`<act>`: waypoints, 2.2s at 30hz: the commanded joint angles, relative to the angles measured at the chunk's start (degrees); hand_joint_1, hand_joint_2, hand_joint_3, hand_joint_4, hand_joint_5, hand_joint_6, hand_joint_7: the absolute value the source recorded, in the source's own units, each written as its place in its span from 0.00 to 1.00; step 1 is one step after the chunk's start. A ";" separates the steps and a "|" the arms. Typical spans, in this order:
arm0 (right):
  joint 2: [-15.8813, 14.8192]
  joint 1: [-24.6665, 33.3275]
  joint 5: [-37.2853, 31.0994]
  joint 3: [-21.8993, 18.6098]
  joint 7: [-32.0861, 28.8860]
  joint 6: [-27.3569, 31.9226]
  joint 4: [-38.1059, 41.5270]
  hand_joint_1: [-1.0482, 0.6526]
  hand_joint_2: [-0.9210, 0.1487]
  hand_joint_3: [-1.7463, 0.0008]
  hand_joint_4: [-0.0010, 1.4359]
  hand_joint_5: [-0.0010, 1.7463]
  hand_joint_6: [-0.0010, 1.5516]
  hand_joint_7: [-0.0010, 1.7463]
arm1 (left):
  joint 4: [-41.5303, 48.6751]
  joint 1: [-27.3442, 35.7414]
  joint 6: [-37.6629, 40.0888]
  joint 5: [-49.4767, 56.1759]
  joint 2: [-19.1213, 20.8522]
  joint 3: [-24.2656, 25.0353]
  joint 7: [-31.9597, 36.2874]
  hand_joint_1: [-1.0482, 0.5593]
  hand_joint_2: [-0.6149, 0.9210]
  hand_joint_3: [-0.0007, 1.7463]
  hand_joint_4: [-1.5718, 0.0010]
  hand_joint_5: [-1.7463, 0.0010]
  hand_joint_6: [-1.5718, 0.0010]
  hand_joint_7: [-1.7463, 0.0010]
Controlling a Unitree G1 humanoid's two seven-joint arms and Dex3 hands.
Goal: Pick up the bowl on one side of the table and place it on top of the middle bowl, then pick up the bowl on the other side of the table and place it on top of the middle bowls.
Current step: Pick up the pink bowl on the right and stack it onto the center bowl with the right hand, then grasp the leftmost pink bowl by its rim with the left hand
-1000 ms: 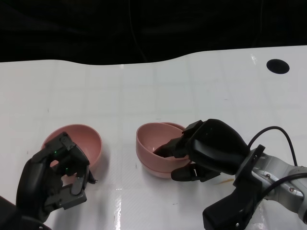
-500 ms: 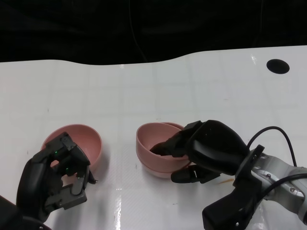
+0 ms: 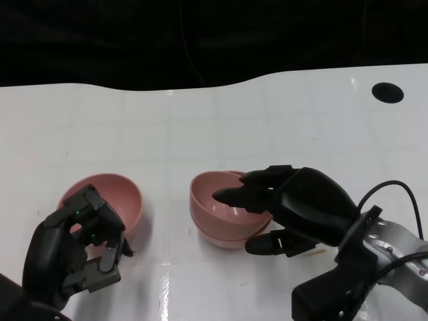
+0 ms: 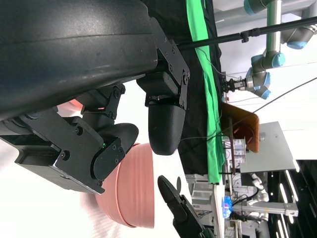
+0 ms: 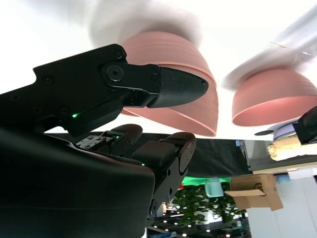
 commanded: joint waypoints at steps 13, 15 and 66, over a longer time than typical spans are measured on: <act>-0.83 6.88 12.49 -6.97 8.63 -0.90 -4.85 0.02 0.00 0.93 0.00 0.00 0.00 0.00 | 0.77 -0.01 -1.15 0.04 0.56 0.48 0.48 0.67 0.80 0.68 0.54 0.00 0.61 0.03; -1.07 7.66 12.93 -7.81 8.55 -1.29 -5.36 0.02 0.00 0.94 0.00 0.00 0.00 0.00 | 0.99 -0.12 -1.19 -0.39 0.59 0.54 0.07 0.67 0.81 0.69 0.54 0.00 0.61 0.03; 7.33 24.51 61.21 -38.83 32.94 -8.22 -7.04 0.58 0.00 0.82 0.88 0.26 0.82 0.05 | 0.84 -0.50 -0.17 -1.35 1.57 1.53 -0.28 0.67 0.80 0.69 0.54 0.00 0.60 0.05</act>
